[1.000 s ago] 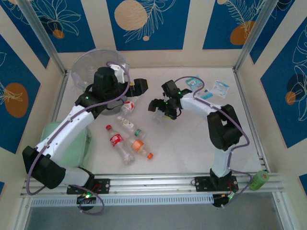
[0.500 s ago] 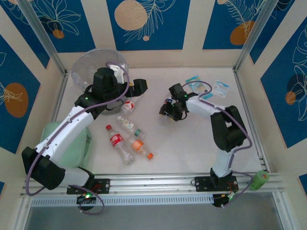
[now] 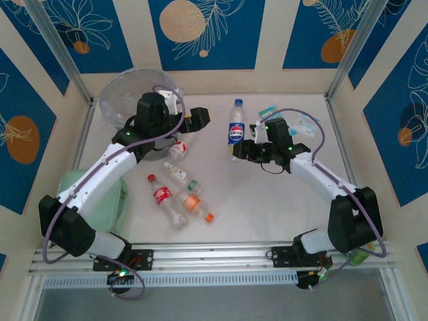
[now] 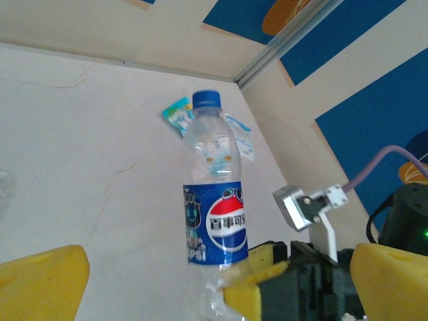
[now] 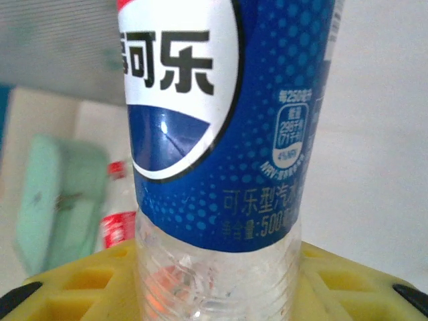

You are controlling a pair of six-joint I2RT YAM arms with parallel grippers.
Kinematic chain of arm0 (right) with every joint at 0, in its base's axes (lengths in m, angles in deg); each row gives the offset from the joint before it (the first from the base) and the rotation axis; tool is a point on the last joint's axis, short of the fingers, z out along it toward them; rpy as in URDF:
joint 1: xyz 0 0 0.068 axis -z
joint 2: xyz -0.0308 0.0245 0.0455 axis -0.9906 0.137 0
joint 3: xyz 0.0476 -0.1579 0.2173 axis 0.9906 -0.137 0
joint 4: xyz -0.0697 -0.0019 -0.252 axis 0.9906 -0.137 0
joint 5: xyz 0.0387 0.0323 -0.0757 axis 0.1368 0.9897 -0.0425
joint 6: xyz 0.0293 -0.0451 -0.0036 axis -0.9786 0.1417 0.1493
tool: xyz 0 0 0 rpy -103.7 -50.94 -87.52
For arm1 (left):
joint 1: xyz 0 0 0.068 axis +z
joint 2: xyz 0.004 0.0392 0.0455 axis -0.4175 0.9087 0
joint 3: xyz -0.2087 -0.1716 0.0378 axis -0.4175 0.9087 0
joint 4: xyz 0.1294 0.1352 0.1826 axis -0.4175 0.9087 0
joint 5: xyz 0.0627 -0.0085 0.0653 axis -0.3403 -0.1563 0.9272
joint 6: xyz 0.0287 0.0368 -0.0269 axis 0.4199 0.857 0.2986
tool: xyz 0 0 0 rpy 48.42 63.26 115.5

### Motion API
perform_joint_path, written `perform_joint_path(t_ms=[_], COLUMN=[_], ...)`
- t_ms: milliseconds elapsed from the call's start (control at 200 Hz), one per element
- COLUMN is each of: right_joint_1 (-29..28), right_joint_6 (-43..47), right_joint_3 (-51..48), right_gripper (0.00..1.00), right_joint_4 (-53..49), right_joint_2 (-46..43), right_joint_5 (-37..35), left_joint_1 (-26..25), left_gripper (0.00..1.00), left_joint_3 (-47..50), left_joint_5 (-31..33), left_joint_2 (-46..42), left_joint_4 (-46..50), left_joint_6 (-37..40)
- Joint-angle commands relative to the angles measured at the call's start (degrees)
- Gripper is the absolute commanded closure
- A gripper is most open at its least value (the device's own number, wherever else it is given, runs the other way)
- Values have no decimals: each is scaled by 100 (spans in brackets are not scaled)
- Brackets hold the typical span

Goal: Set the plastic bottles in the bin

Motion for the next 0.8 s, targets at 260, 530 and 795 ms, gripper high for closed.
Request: perform_joint_path(t_ms=[260,530,795], right_joint_1=[-702,-942,-1029], right_joint_6=[1310,1296,1294], right_joint_3=[280,383,470], right_gripper=[62,63,63], right_joint_4=[-220,-43,108], right_joint_2=[-391,-335,-123], right_joint_5=[924,633,619], left_joint_1=[-71,-150,-161], left_gripper=[0,0,24], left_joint_3=[-283,-363,-239], left_joint_5=[15,128,89], left_joint_2=[357,739,848], left_joint_4=[-506,-461,-647], left_joint_6=[-349,-434,-518])
